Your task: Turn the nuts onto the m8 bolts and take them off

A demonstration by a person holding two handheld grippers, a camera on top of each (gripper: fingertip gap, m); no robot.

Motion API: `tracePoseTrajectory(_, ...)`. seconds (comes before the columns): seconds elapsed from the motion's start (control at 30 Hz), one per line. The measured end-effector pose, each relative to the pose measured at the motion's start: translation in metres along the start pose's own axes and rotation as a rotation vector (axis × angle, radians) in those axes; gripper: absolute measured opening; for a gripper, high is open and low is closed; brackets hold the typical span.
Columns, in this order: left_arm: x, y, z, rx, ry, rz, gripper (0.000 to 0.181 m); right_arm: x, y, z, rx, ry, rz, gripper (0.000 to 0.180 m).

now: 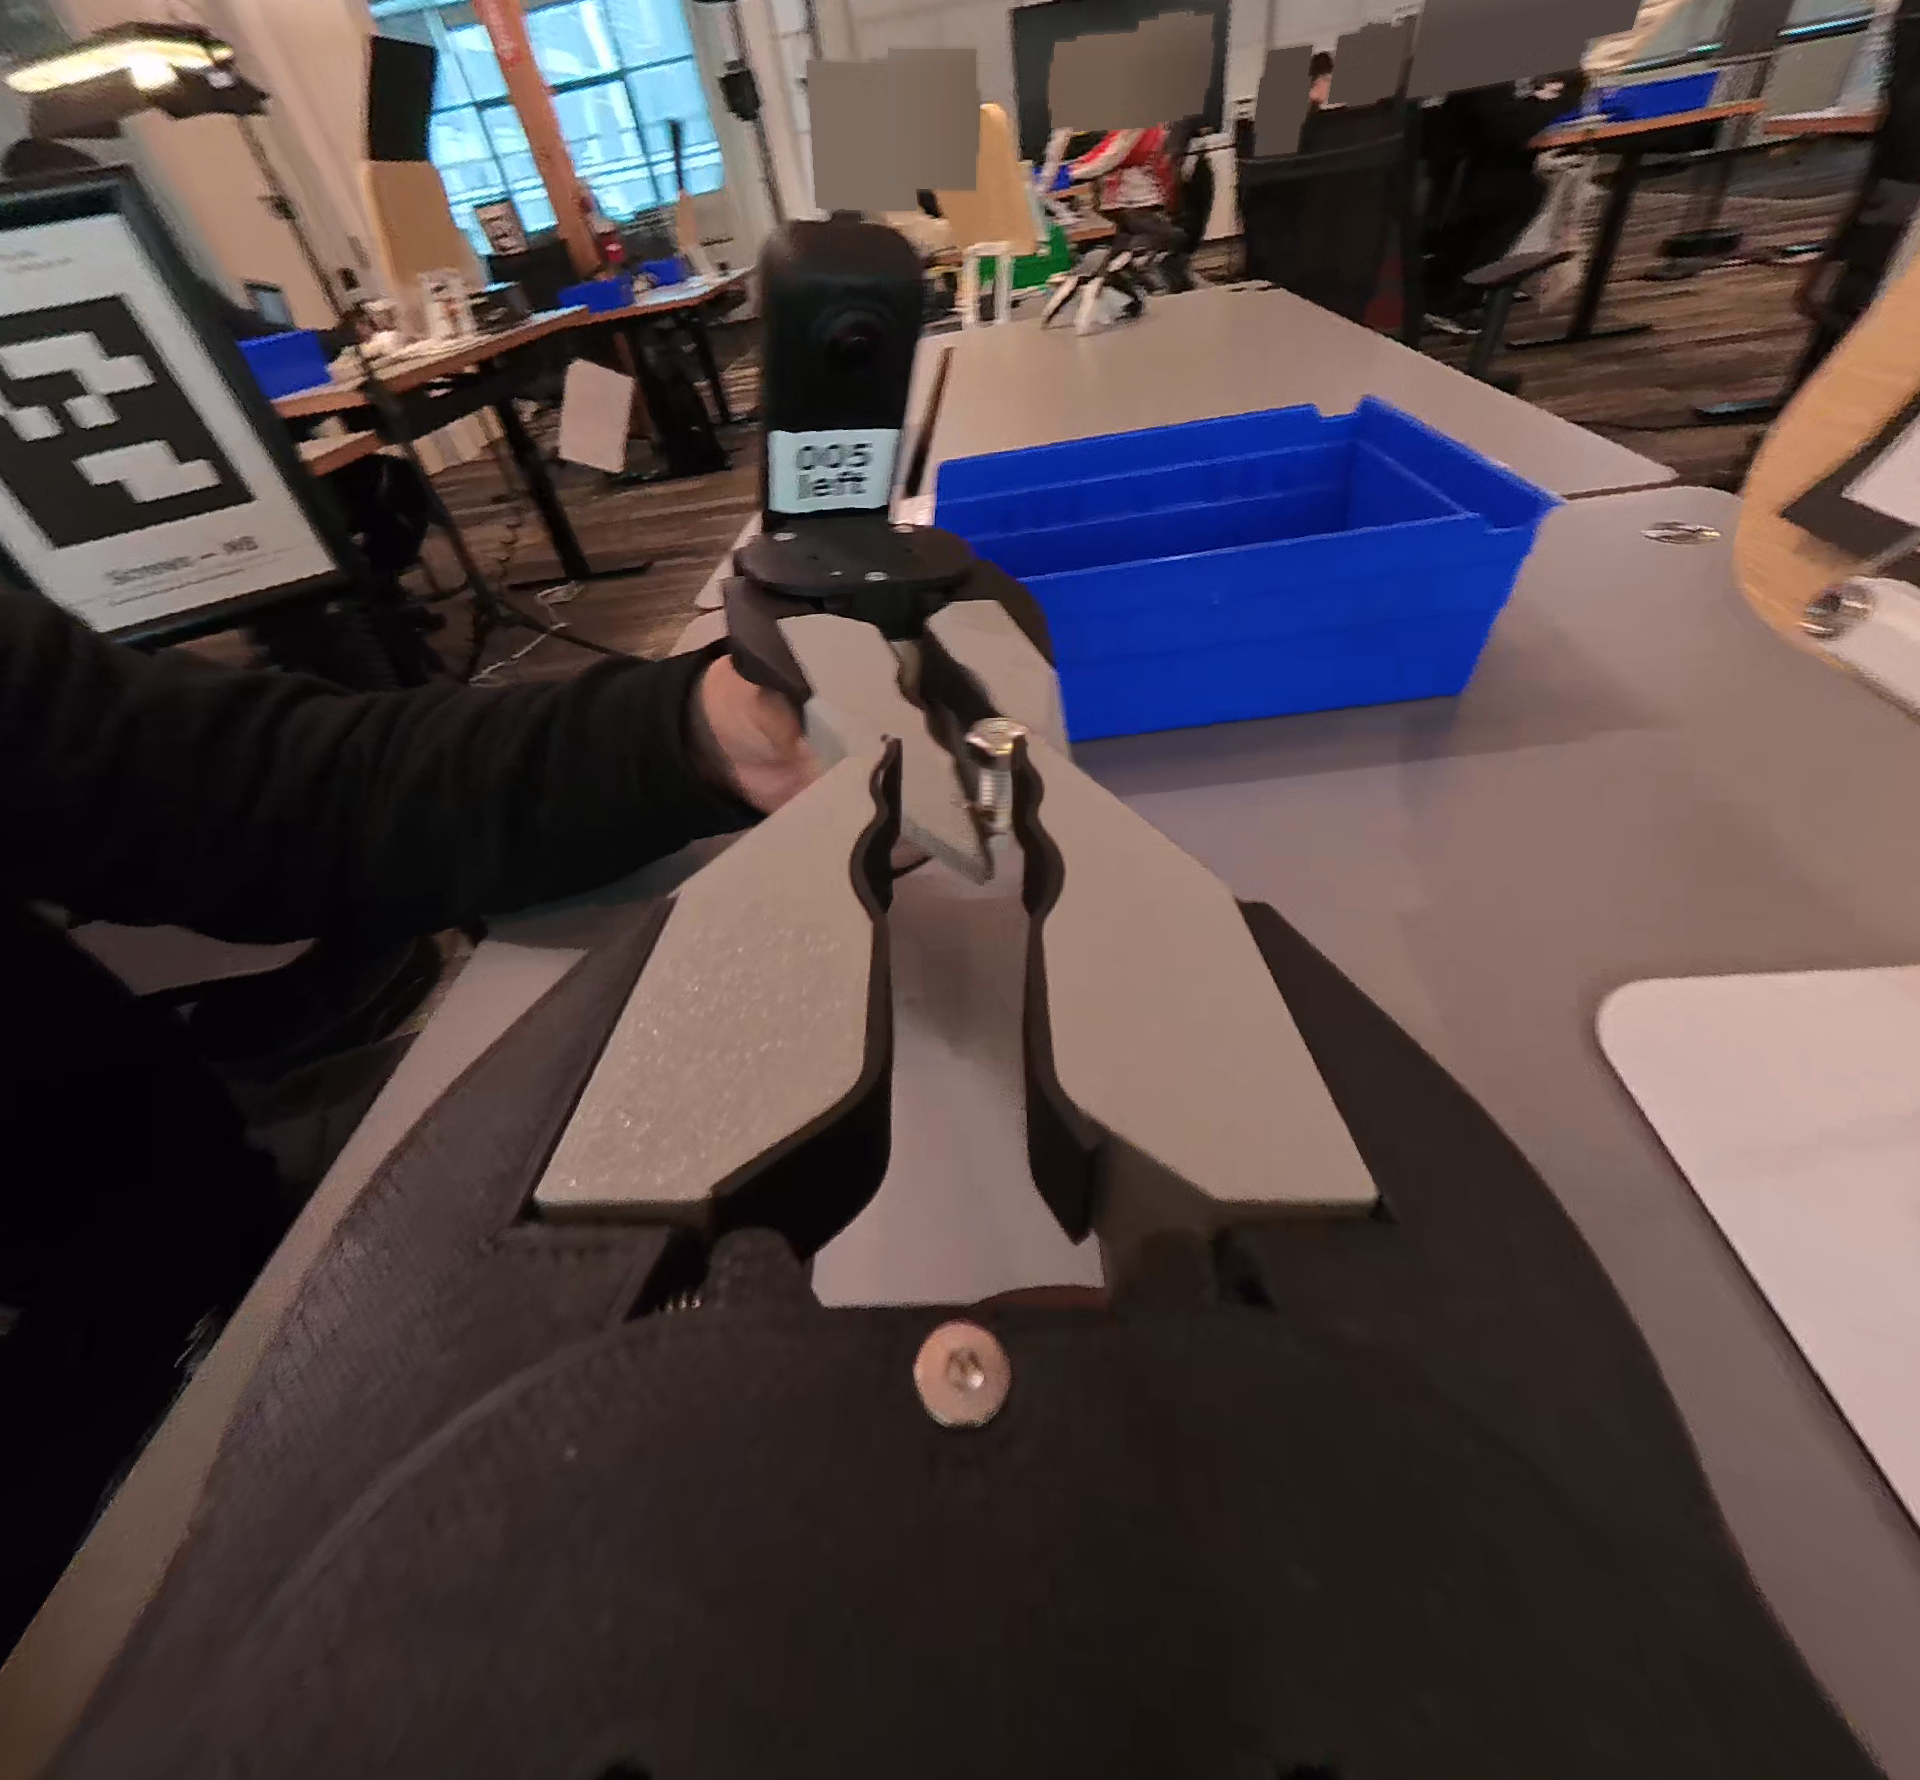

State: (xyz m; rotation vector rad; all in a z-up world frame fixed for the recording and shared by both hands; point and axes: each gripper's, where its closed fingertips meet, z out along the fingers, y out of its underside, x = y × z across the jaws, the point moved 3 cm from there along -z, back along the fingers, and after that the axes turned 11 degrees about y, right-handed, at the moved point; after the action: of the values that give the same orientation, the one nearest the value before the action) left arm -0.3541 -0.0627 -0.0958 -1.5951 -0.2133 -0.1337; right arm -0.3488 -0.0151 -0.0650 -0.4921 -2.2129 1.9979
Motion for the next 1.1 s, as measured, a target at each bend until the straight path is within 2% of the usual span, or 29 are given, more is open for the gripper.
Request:
tracePoseTrajectory(0.1, 0.004, 0.000, 0.002, -0.004, 0.014, 0.007, 0.012, 0.004, 0.003, 0.004, 0.003, 0.033, 0.000, 0.027)
tracePoseTrajectory(0.3, 0.003, 0.000, 0.002, -0.007, 0.013, 0.004, 0.012, -0.010, 0.007, 0.005, -0.040, -0.052, -0.007, 0.031)
tracePoseTrajectory(0.33, 0.001, 0.000, 0.001, -0.003, -0.004, 0.000, 0.012, -0.013, 0.007, 0.002, -0.040, -0.086, -0.009, 0.024)
tracePoseTrajectory(0.37, -0.001, 0.000, 0.000, -0.004, -0.012, -0.008, 0.012, -0.018, 0.005, -0.002, -0.034, -0.128, -0.011, 0.009)
tracePoseTrajectory(0.63, 0.003, 0.001, 0.003, -0.012, 0.008, 0.002, 0.012, 0.002, 0.005, 0.006, -0.029, 0.033, -0.005, 0.028)
tracePoseTrajectory(0.73, 0.003, 0.003, 0.004, -0.023, -0.002, 0.007, 0.012, -0.006, 0.010, 0.010, -0.063, -0.006, -0.018, 0.028)
tracePoseTrajectory(0.8, 0.001, 0.003, 0.003, -0.024, -0.008, 0.004, 0.012, -0.008, 0.010, 0.008, -0.078, -0.021, -0.022, 0.034)
tracePoseTrajectory(0.83, -0.001, 0.002, 0.002, -0.016, -0.020, -0.002, 0.012, -0.010, 0.009, 0.005, -0.075, -0.043, -0.024, 0.032)
tracePoseTrajectory(0.87, -0.003, 0.002, 0.000, -0.015, -0.030, -0.010, 0.012, -0.015, 0.008, 0.001, -0.068, -0.086, -0.024, 0.016)
tracePoseTrajectory(0.9, -0.004, 0.002, -0.001, -0.012, -0.030, -0.013, 0.012, -0.017, 0.006, -0.002, -0.060, -0.108, -0.017, 0.012)
tracePoseTrajectory(1.0, -0.004, 0.001, -0.001, 0.000, -0.020, -0.021, 0.012, -0.005, 0.002, 0.000, -0.041, -0.013, -0.008, 0.027)
tracePoseTrajectory(1.1, 0.001, 0.002, 0.002, -0.014, -0.002, -0.003, 0.012, 0.003, 0.006, 0.007, -0.056, 0.041, 0.010, 0.033)
